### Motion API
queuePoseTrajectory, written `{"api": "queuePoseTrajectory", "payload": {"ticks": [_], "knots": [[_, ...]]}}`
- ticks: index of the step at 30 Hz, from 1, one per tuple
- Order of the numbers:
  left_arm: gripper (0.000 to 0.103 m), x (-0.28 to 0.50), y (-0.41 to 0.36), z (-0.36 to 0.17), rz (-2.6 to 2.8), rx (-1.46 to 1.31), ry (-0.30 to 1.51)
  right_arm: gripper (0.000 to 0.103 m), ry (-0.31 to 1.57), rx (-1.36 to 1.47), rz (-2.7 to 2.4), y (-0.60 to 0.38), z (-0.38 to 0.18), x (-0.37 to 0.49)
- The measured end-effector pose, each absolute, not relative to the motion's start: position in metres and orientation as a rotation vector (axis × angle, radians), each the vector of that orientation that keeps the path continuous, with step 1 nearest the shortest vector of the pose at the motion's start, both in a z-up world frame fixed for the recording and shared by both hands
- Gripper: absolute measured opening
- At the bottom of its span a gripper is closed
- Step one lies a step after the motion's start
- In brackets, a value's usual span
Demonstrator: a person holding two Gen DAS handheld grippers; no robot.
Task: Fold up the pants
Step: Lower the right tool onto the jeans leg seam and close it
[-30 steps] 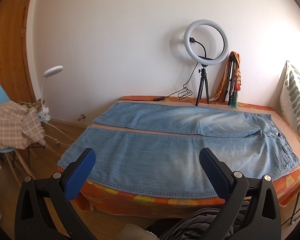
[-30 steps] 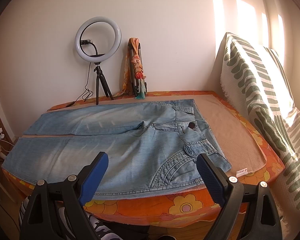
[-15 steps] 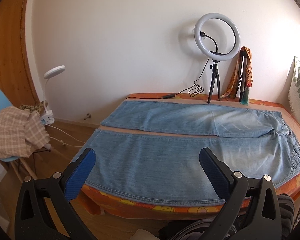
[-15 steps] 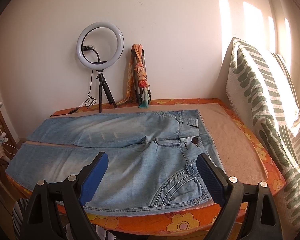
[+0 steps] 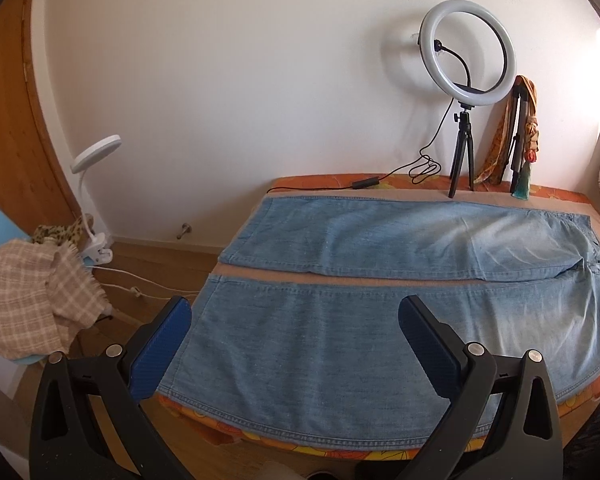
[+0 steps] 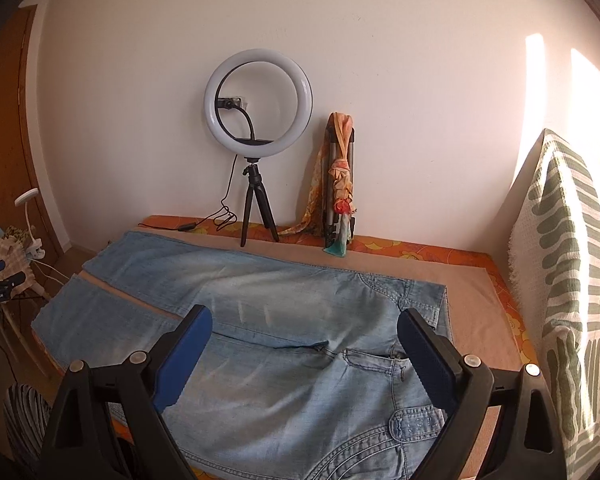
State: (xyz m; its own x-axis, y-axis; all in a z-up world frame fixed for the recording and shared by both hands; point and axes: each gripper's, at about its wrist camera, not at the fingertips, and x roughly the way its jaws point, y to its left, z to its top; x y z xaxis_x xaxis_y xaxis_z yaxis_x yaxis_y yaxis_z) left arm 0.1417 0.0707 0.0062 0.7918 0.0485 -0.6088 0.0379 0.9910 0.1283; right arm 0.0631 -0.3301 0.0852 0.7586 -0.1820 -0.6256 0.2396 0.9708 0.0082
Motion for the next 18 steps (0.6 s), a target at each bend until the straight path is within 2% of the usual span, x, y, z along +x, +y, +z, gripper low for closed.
{"api": "queuePoseTrajectory", "payload": {"ticks": [4, 8, 10, 18], "knots": [[0.101, 0.17, 0.078, 0.002, 0.008, 0.141, 0.691, 0.099, 0.672, 0.082, -0.198, -0.342, 0.083, 0.109], [0.092, 0.202, 0.085, -0.003, -0.033, 0.118, 0.721, 0.099, 0.72, 0.125, -0.116, -0.354, 0.064, 0.163], [0.092, 0.219, 0.086, -0.005, -0.06, 0.11, 0.731, 0.099, 0.754, 0.133, -0.104, -0.358, 0.049, 0.194], [0.091, 0.302, 0.072, -0.024, -0.109, 0.108, 0.801, 0.085, 0.888, 0.176, 0.038, -0.364, -0.026, 0.303]]}}
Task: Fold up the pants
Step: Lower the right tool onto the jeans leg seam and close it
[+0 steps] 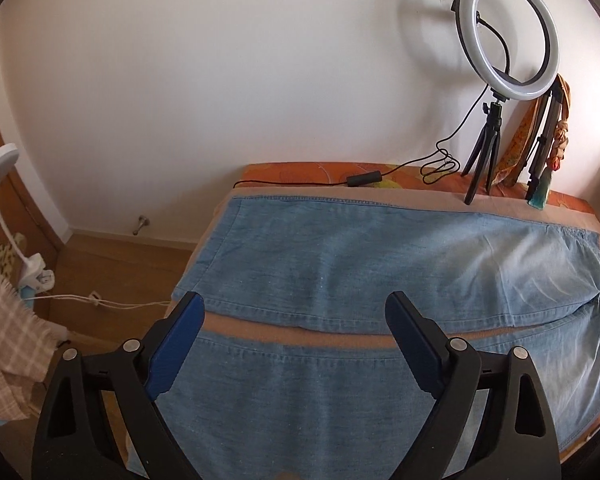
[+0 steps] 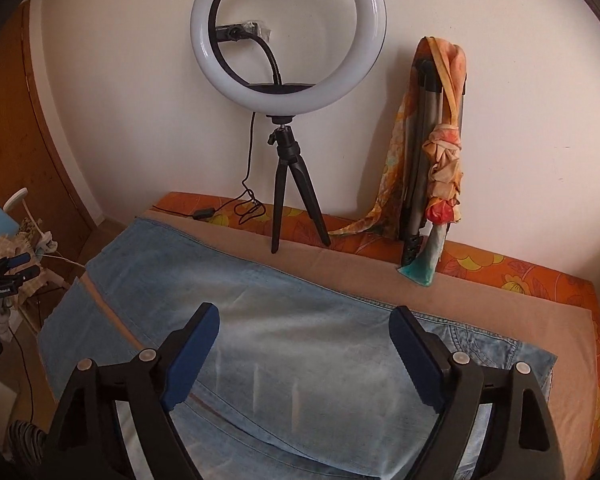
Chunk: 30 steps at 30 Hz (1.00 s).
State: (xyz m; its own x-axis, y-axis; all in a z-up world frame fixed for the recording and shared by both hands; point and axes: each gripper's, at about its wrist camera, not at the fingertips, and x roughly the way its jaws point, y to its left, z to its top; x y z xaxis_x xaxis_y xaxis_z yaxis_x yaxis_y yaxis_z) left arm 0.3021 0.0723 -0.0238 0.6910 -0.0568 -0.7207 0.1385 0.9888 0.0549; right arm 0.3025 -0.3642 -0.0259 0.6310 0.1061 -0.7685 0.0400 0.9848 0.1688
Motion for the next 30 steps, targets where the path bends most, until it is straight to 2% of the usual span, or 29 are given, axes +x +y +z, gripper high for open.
{"api": "queuePoseTrajectory", "payload": {"ticks": [4, 9, 22, 26, 30], "knots": [[0.086, 0.342, 0.064, -0.043, -0.132, 0.09, 0.853, 0.079, 0.974, 0.119, 0.094, -0.352, -0.068, 0.35], [0.079, 0.384, 0.053, -0.066, -0.127, 0.118, 0.893, 0.065, 1.037, 0.072, 0.187, -0.333, -0.109, 0.396], [0.079, 0.446, 0.051, -0.133, -0.101, 0.092, 0.996, 0.067, 1.104, 0.008, 0.297, -0.302, -0.186, 0.474], [0.079, 0.453, 0.05, -0.144, -0.088, 0.095, 1.007, 0.076, 1.132, -0.02, 0.3, -0.3, -0.201, 0.482], [0.079, 0.46, 0.05, -0.148, -0.086, 0.077, 1.005, 0.077, 1.142, -0.029, 0.319, -0.299, -0.207, 0.484]]}}
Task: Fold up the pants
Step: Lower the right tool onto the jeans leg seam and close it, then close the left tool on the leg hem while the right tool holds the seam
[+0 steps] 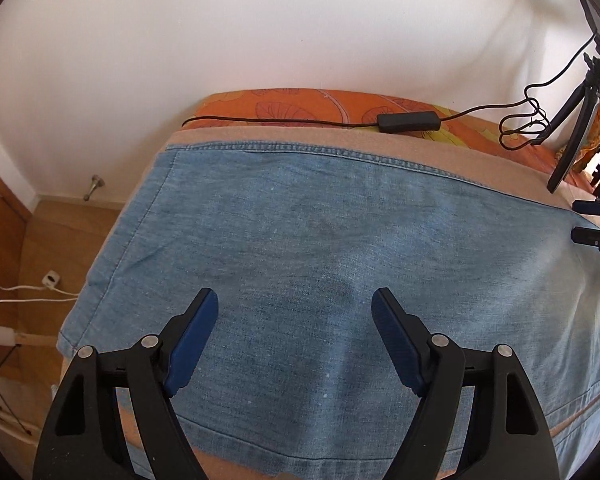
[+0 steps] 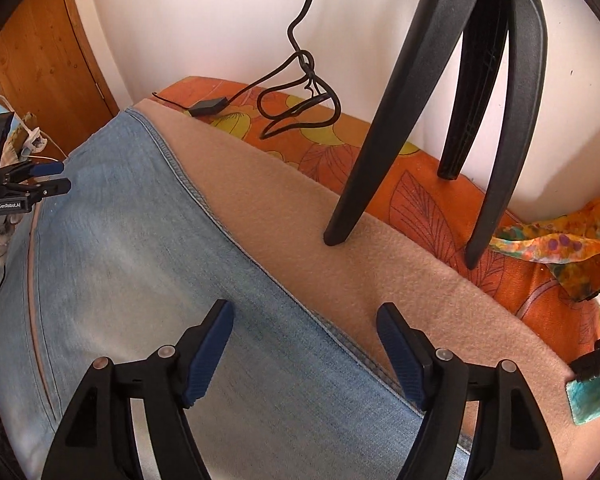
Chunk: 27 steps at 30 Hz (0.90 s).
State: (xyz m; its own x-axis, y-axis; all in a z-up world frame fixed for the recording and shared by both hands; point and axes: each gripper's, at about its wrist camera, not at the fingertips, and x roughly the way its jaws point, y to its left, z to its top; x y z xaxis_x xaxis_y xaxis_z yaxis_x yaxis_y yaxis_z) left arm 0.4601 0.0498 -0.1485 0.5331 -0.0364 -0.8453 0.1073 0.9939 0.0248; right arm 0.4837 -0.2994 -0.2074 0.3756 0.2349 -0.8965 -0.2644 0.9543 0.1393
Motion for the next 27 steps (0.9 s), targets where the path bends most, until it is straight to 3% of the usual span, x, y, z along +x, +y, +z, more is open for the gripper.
{"api": "queuePoseTrajectory", "payload": {"ticks": [2, 4, 9, 15, 27], "knots": [[0.079, 0.462, 0.05, -0.151, -0.086, 0.072, 1.013, 0.076, 1.138, -0.041, 0.328, -0.299, -0.207, 0.481], [0.079, 0.466, 0.05, -0.154, -0.079, 0.072, 1.02, 0.066, 1.129, -0.03, 0.341, -0.298, -0.204, 0.479], [0.08, 0.47, 0.055, -0.164, -0.072, 0.01, 1.047, 0.016, 1.133, -0.044, 0.344, -0.287, -0.2, 0.475], [0.085, 0.47, 0.054, -0.167, -0.065, 0.0, 1.04, 0.005, 1.07, -0.06, 0.299, -0.279, -0.173, 0.458], [0.084, 0.492, 0.079, -0.126, -0.077, -0.299, 1.011, 0.003, 0.912, -0.23, 0.36, -0.215, -0.1, 0.356]]}}
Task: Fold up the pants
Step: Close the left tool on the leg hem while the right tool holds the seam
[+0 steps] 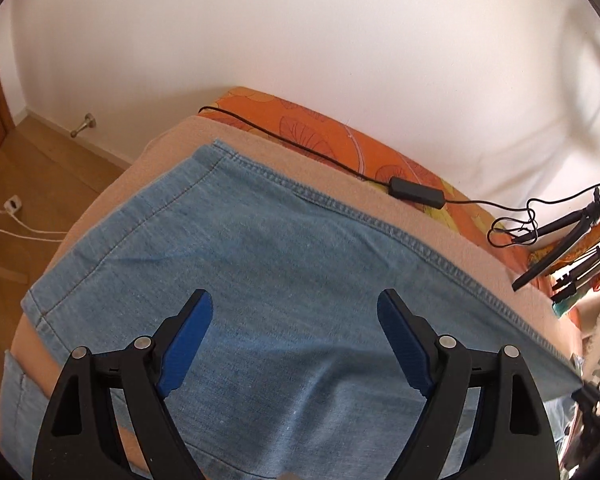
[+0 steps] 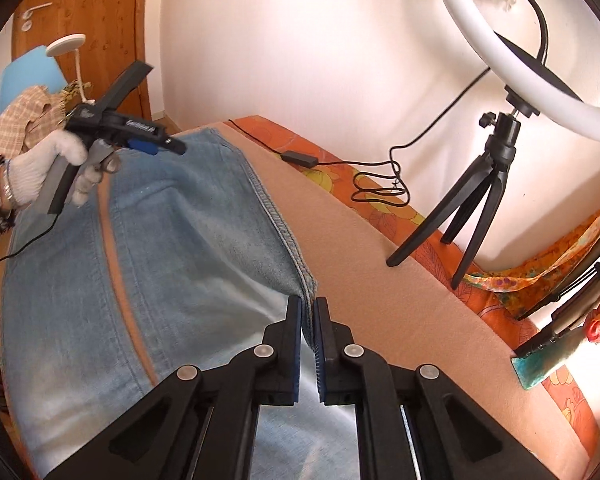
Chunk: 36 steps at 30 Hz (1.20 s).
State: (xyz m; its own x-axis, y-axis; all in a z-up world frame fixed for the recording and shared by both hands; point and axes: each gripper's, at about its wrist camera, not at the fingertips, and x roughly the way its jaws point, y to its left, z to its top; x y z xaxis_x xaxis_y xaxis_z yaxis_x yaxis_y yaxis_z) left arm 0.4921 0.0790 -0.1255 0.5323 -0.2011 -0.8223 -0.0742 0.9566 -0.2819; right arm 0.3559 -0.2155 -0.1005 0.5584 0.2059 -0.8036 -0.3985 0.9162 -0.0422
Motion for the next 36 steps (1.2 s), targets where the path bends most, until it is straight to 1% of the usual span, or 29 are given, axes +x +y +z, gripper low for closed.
{"api": "queuePoseTrajectory", "payload": {"ticks": [5, 11, 15, 19, 20, 22, 23, 24, 26, 27, 32, 36], "knots": [[0.084, 0.52, 0.05, -0.119, -0.073, -0.273, 1.065, 0.003, 0.92, -0.287, 0.449, -0.183, -0.104, 0.31], [0.084, 0.538, 0.017, -0.137, -0.015, -0.228, 1.133, 0.003, 0.953, -0.355, 0.546, -0.153, -0.121, 0.278], [0.084, 0.543, -0.004, -0.152, 0.029, -0.104, 1.168, 0.002, 0.956, -0.358, 0.573, -0.146, -0.127, 0.27], [0.08, 0.536, -0.008, -0.164, 0.048, -0.039, 1.159, 0.002, 0.949, -0.347, 0.571, -0.149, -0.128, 0.269], [0.072, 0.533, -0.006, -0.164, 0.053, -0.028, 1.149, 0.002, 0.947, -0.346, 0.568, -0.149, -0.127, 0.267], [0.051, 0.527, 0.0, -0.162, 0.039, -0.04, 1.106, 0.002, 0.944, -0.348, 0.559, -0.149, -0.127, 0.267], [0.03, 0.525, 0.005, -0.161, 0.043, -0.052, 1.094, 0.002, 0.942, -0.349, 0.553, -0.149, -0.126, 0.268], [0.019, 0.523, 0.011, -0.16, 0.044, -0.069, 1.084, 0.002, 0.939, -0.352, 0.545, -0.149, -0.126, 0.268], [0.009, 0.518, 0.029, -0.155, -0.006, -0.17, 1.039, 0.002, 0.932, -0.355, 0.528, -0.15, -0.124, 0.269], [0.006, 0.515, 0.037, -0.151, -0.022, -0.205, 1.017, 0.002, 0.929, -0.358, 0.518, -0.15, -0.122, 0.27], [0.005, 0.501, 0.052, -0.13, -0.065, -0.26, 0.955, 0.001, 0.915, -0.309, 0.451, -0.159, -0.111, 0.277], [0.005, 0.48, 0.065, -0.101, -0.083, -0.305, 0.878, 0.001, 0.893, -0.31, 0.392, -0.164, -0.095, 0.278]]}}
